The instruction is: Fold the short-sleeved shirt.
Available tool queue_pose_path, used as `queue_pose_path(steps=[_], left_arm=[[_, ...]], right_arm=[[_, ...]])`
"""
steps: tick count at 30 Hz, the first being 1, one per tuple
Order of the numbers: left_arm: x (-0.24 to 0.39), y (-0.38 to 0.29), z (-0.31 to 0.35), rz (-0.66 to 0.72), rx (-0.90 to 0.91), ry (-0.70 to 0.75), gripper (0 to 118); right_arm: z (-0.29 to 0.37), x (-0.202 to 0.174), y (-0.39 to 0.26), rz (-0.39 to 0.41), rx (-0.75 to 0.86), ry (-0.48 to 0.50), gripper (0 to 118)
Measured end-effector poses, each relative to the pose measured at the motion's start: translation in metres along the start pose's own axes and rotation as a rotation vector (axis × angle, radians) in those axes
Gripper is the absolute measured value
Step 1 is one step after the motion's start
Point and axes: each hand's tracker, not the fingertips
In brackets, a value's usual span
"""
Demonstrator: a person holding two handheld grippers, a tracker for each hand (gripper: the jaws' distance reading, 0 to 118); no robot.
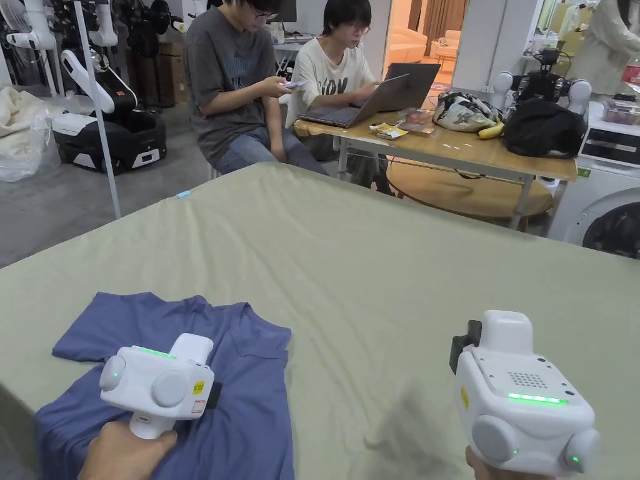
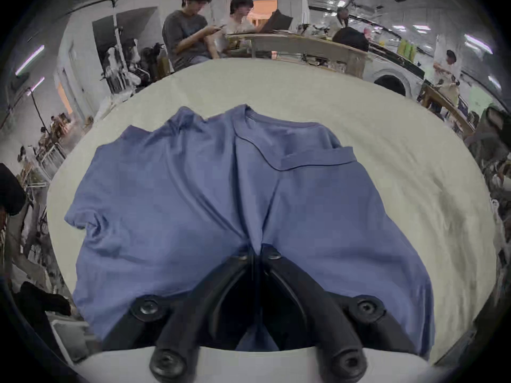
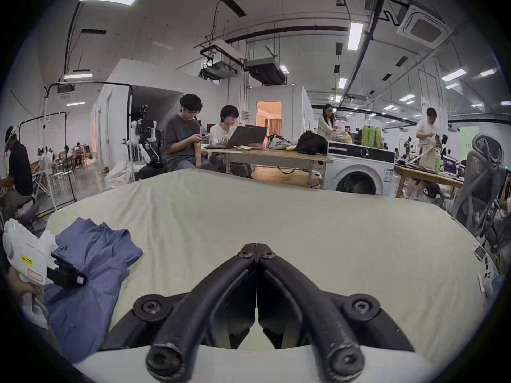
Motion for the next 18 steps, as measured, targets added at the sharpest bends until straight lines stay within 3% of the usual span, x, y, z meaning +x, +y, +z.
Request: queue_pose_path(steps=[9, 18], left_arm=[[-0.007, 0.028, 0.06, 0.101, 0.243, -0.078, 0], [0.058, 0.108, 0.146, -0.013, 0.488, -0.226, 0]], right_arm=[[0.013, 0.018, 0.008, -0.004, 0.022, -0.012, 0], [0.03, 0.061, 0.022, -0.013, 0.062, -0.082, 0]])
